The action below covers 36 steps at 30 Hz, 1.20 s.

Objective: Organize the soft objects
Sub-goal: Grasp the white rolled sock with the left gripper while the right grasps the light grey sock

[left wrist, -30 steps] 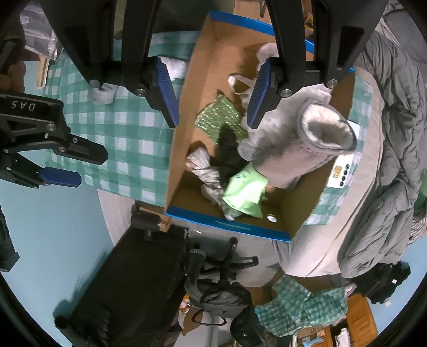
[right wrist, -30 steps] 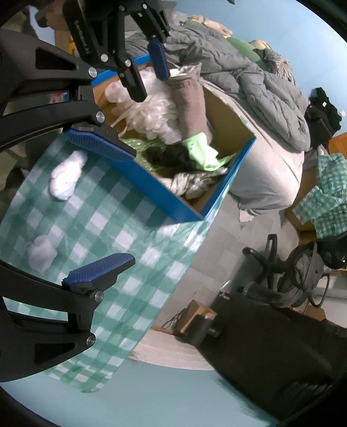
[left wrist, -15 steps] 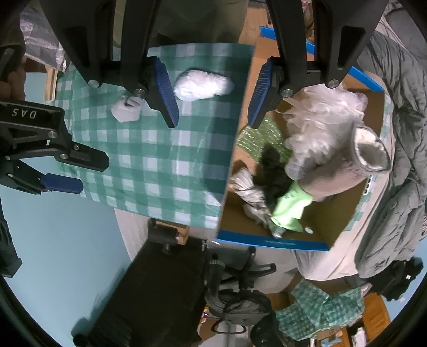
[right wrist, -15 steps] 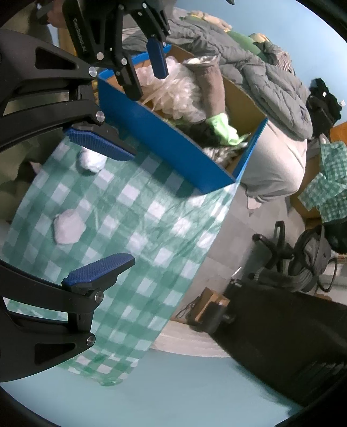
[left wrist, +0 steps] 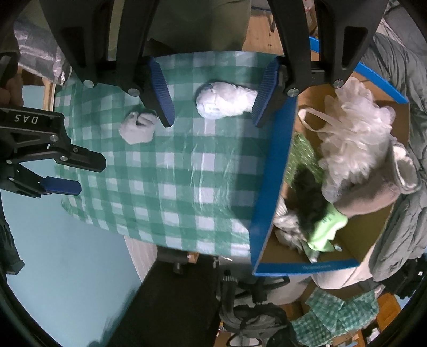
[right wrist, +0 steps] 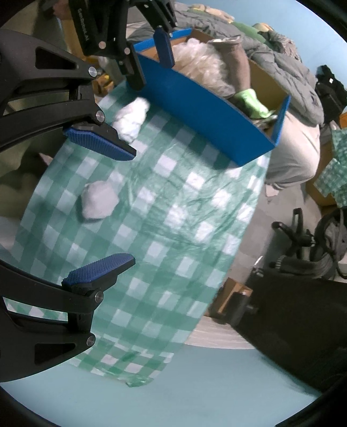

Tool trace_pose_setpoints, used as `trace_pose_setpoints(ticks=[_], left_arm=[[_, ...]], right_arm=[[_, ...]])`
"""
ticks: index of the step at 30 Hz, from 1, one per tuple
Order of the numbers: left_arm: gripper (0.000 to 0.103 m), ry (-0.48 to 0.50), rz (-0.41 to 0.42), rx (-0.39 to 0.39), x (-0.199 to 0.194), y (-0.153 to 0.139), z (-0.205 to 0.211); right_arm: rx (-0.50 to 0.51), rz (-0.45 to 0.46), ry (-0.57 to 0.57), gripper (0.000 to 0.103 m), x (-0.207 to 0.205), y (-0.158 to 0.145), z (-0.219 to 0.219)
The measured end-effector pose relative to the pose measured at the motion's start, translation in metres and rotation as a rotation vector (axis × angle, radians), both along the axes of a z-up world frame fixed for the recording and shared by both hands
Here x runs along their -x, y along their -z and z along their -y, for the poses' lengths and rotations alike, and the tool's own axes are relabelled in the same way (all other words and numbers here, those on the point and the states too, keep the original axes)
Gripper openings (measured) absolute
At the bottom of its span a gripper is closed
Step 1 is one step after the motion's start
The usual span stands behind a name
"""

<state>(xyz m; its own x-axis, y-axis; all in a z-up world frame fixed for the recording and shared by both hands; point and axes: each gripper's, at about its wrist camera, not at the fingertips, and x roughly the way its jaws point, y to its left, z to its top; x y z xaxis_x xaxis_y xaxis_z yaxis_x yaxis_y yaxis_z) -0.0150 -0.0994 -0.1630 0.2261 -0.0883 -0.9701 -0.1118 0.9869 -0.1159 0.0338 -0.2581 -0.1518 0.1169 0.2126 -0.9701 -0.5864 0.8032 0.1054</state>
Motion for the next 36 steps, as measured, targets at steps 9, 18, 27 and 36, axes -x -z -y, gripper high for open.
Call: trace_pose_setpoints(ticks=[9,18,27,36], left_arm=[[0.064,-0.002,-0.056,0.009,0.014,0.032,0.013],[0.066,-0.042,-0.091,0.015,0.020,0.060,0.022],[0.067,-0.104,-0.117,0.007,0.024,0.093,0.021],[0.080,-0.062,-0.074,-0.057,0.023,0.099,0.025]], right_arm=[[0.004,-0.073,-0.016,0.073,0.011,0.035,0.014],[0.025,-0.117,-0.057,0.073,0.023,0.066,0.016],[0.042,-0.132,-0.097,0.073,0.029,0.094,0.013],[0.074,-0.124,-0.107,0.073,0.030,0.116,0.010]])
